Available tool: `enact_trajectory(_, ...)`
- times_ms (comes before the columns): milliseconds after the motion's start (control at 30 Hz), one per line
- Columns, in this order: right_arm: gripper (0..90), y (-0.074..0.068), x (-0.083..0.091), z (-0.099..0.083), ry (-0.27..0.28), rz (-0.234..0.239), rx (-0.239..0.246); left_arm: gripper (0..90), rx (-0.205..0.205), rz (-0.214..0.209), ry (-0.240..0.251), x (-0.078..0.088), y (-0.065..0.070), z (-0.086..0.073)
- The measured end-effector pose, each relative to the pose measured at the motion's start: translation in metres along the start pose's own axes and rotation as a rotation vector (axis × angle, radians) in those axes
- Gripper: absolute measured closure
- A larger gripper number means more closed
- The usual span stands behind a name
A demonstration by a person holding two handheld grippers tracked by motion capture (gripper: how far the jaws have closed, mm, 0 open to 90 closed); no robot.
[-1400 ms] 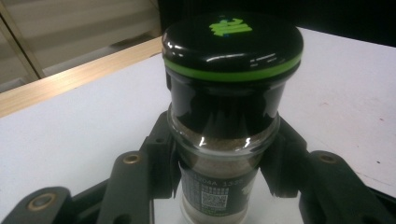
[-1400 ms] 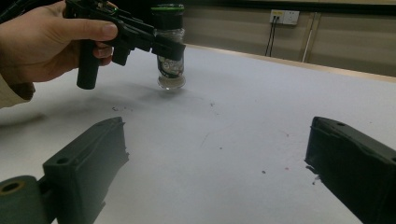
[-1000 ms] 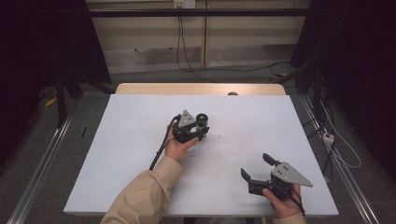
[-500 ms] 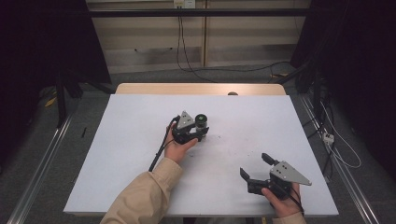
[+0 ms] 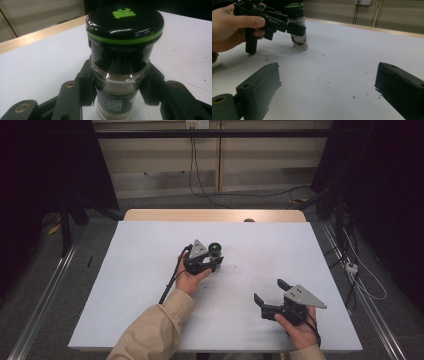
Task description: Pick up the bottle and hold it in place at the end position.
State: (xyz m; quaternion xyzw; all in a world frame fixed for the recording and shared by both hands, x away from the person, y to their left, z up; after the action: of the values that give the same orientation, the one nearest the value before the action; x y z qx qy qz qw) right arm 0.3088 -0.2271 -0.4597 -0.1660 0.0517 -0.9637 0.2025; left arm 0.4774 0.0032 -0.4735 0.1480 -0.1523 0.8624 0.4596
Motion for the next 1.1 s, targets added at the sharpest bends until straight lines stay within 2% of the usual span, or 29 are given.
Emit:
enact_trajectory(233, 7.8, -0.004, -0.016, 0.012, -0.016, -0.003, -0.013, 52.9, 0.001, -0.001, 0.002, 0.000, 0.000, 0.000)
enact_trajectory(633, 9.0, -0.016, -0.043, 0.022, -0.038, 0.046, -0.030, 53.0, -0.001, 0.009, 0.004, -0.001, 0.002, 0.000)
enact_trajectory(700, 9.0, -0.016, -0.047, 0.023, -0.042, 0.041, -0.023, 53.0, -0.006, 0.010, 0.003, 0.000, 0.002, 0.000)
enact_trajectory(1100, 7.6, -0.019, -0.060, 0.028, -0.057, 0.056, -0.021, 53.0, -0.005, 0.010, 0.000, 0.000, 0.002, 0.000)
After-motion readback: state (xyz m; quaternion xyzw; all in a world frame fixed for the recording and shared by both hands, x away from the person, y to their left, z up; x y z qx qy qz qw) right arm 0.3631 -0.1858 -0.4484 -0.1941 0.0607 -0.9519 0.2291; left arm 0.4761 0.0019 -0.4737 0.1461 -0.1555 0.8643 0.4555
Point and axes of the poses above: each handheld gripper's, and its own axes: x roughly backward along the jaws, z roughly out of its top, y roughly to its right, the point moved 4 cm from there along -x, roughly forward along the jaws, and after that the axes turned 8 degrees about -x, right-handed, at the moved point
